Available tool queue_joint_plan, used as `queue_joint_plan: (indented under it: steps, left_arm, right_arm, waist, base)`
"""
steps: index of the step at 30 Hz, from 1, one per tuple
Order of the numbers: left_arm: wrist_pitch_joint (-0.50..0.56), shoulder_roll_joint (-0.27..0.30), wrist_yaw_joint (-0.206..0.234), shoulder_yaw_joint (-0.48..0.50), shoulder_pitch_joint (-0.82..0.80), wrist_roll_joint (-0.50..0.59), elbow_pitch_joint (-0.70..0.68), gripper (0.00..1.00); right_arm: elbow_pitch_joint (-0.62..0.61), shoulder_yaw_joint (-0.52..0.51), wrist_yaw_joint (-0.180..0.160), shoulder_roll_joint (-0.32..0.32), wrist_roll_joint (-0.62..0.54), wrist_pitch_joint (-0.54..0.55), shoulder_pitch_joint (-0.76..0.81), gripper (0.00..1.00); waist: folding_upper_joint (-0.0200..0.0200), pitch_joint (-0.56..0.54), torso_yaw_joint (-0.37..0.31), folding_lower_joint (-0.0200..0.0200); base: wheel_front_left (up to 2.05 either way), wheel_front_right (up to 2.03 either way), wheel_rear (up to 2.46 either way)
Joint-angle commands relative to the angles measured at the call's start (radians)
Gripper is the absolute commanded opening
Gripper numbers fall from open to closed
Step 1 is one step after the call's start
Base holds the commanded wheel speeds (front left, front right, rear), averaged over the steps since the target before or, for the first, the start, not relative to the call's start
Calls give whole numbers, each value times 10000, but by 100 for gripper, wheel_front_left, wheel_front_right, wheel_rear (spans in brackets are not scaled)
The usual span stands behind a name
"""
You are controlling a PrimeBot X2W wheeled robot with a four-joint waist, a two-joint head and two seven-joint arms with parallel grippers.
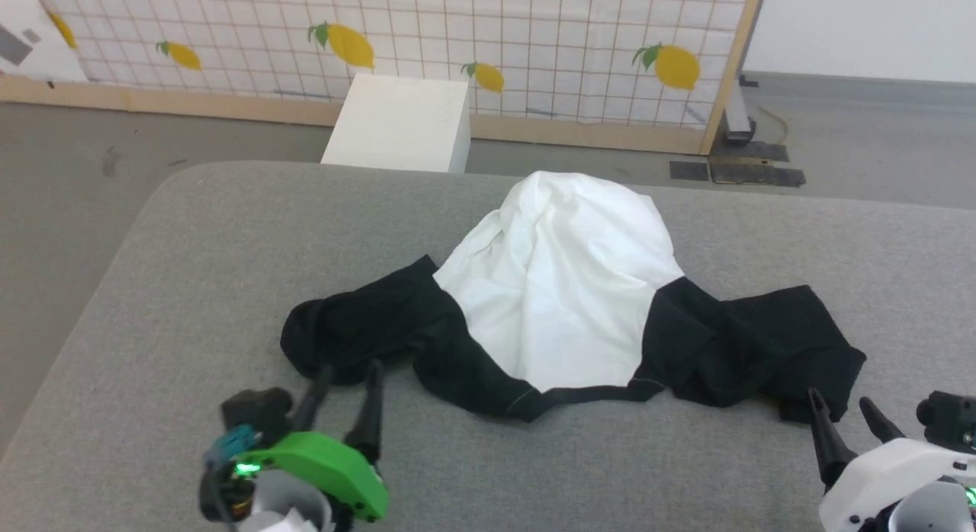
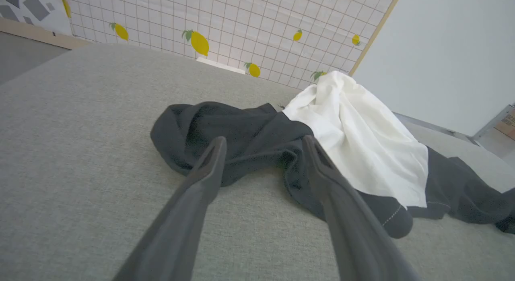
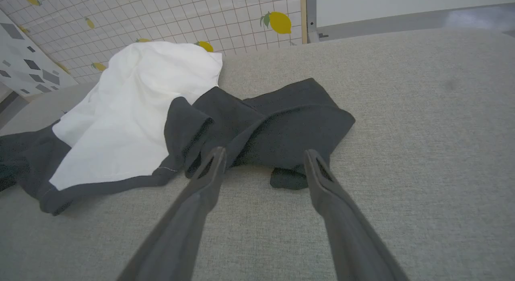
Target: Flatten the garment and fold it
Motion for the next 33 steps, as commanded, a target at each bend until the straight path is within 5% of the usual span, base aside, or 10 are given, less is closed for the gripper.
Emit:
queue_joint_plan:
  steps: [1, 10, 23, 24, 26, 33]
  left_arm:
    - [528, -66, 95, -231, -205, -238, 172, 100]
    - [4990, -139, 1520, -1181, -2195, -1134, 1392, 100]
    - [5718, 441, 1817, -1212, -3503, -867, 2895, 100]
    - [5575, 433, 1691, -1187, -3556, -956, 2953, 50]
    - [5469, 410, 1544, -1228, -3622, -1008, 3004, 0]
    - [5216, 270, 1253, -1170, -3765, -1392, 2998, 0]
  right_arm:
    - [-109, -44, -13, 0, 60, 9, 116, 100]
    - [-456, 195, -13, 0, 138, 30, -117, 100]
    - [-566, 301, -13, 1, 132, -77, -527, 100]
    - [-559, 293, -13, 1, 130, -79, -570, 100]
    - [-554, 307, -13, 1, 107, -68, -615, 100]
    - [-562, 499, -13, 1, 20, -7, -726, 100]
  waist:
    - [-1, -149, -167, 1]
    - [-1, 396, -680, 1]
    - [-1, 1294, -1215, 1]
    - [-1, 1342, -1200, 1]
    - [-1, 1380, -1161, 1]
    - [-1, 1400, -906, 1]
  base:
    - [0, 0, 0]
    - [0, 0, 0]
    - [0, 0, 0]
    - [0, 0, 0]
    - [0, 0, 0]
    - [0, 0, 0]
